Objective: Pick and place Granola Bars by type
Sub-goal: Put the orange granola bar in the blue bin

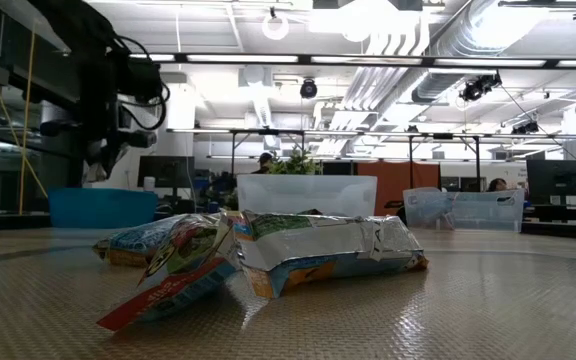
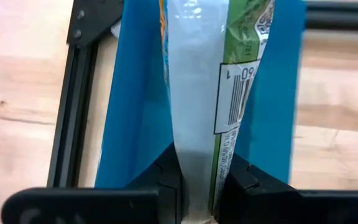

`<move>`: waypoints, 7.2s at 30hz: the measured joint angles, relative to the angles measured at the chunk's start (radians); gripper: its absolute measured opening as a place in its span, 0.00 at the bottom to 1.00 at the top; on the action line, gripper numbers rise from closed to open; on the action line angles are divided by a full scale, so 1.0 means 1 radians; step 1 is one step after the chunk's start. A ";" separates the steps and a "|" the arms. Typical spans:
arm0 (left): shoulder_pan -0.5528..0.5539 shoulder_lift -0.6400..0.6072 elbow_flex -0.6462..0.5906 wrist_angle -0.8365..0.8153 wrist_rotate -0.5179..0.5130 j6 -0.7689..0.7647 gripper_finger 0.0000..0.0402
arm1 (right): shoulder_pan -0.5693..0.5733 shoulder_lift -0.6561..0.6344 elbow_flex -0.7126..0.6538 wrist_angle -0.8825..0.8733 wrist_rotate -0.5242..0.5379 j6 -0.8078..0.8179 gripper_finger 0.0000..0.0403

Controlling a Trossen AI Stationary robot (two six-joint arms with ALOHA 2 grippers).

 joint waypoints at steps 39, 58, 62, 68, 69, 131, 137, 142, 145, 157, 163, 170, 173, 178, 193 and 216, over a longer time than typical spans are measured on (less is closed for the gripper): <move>0.000 0.075 -0.001 0.004 0.058 -0.039 0.41 | 0.027 0.000 0.000 0.000 -0.003 0.000 0.51; -0.022 -0.228 -0.002 0.416 0.843 0.223 0.41 | 0.027 0.000 0.000 -0.024 -0.001 0.000 0.51; -0.108 -0.249 -0.002 0.411 0.958 0.256 0.41 | 0.026 0.000 0.000 -0.027 0.000 0.000 0.51; -0.298 -0.252 -0.002 0.405 0.980 0.249 0.41 | 0.026 0.000 0.000 -0.035 0.001 0.000 0.51; -0.331 -0.252 -0.002 0.404 0.974 0.231 0.41 | 0.026 0.000 0.000 -0.036 0.001 0.000 0.51; -0.995 -0.251 -0.002 0.384 0.333 -0.001 0.41 | 0.013 -1.549 -1.687 0.712 -0.103 0.411 0.51; -0.995 -0.251 -0.001 0.384 0.332 -0.005 0.41 | 0.013 -1.678 -1.804 0.725 -0.078 0.450 0.51; -0.995 -0.251 -0.001 0.384 0.332 -0.010 0.41 | 0.013 -1.773 -1.871 0.729 -0.077 0.480 0.51; -0.995 -0.251 -0.001 0.384 0.332 -0.011 0.41 | 0.013 -1.787 -1.896 0.730 -0.081 0.485 0.51; -0.995 -0.251 -0.001 0.384 0.314 -0.008 0.41 | 0.013 -1.787 -1.896 0.732 -0.092 0.453 0.51; -0.995 -0.251 -0.001 0.384 0.313 -0.004 0.41 | 0.013 -1.787 -1.967 0.888 -0.114 0.473 0.51; -0.995 -0.251 -0.001 0.385 0.311 -0.004 0.41 | 0.014 -1.786 -2.220 1.389 -0.151 0.560 0.51; -0.995 -0.251 -0.001 0.385 0.312 -0.004 0.41 | 0.014 -1.786 -2.323 1.614 -0.154 0.612 0.51; -0.995 -0.250 -0.001 0.385 0.312 -0.001 0.41 | 0.040 -1.779 -2.332 1.631 -0.175 0.625 0.51; -0.995 -0.250 -0.001 0.384 0.268 0.019 0.41 | 0.244 -1.774 -2.345 1.489 -0.002 0.429 0.49; -0.995 -0.250 -0.001 0.384 0.251 0.034 0.41 | 0.244 -1.766 -2.345 1.136 -0.078 0.454 0.01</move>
